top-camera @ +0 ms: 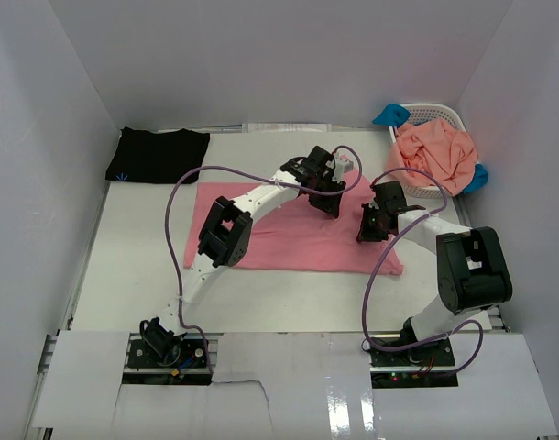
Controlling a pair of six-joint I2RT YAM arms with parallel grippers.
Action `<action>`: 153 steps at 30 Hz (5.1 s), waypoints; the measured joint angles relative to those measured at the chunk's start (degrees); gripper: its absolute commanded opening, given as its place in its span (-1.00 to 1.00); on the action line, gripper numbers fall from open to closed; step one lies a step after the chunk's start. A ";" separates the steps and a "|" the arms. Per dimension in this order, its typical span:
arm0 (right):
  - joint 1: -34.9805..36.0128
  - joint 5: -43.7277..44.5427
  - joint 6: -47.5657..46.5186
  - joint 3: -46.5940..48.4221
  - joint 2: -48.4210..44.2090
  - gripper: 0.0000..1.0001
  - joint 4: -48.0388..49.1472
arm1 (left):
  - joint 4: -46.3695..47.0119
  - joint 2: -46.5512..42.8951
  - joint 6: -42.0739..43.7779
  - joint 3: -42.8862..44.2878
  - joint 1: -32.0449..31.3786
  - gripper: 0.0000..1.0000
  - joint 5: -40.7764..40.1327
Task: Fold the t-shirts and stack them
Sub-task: Grap the side of the flattened tshirt furthest away from the robot with both arms
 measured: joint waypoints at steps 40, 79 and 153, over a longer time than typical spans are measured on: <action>0.00 0.02 -0.09 0.00 -0.02 -0.85 -0.02 | 0.11 -1.62 -0.26 -1.88 0.00 -0.20 4.09; 0.00 0.00 -0.22 0.00 -0.02 -0.85 -0.02 | -2.21 -1.70 0.24 -1.62 -1.14 -1.00 3.30; 0.11 9.84 -1.66 23.98 0.39 0.08 -22.16 | 0.02 -39.41 -15.43 -38.60 30.75 0.30 -26.67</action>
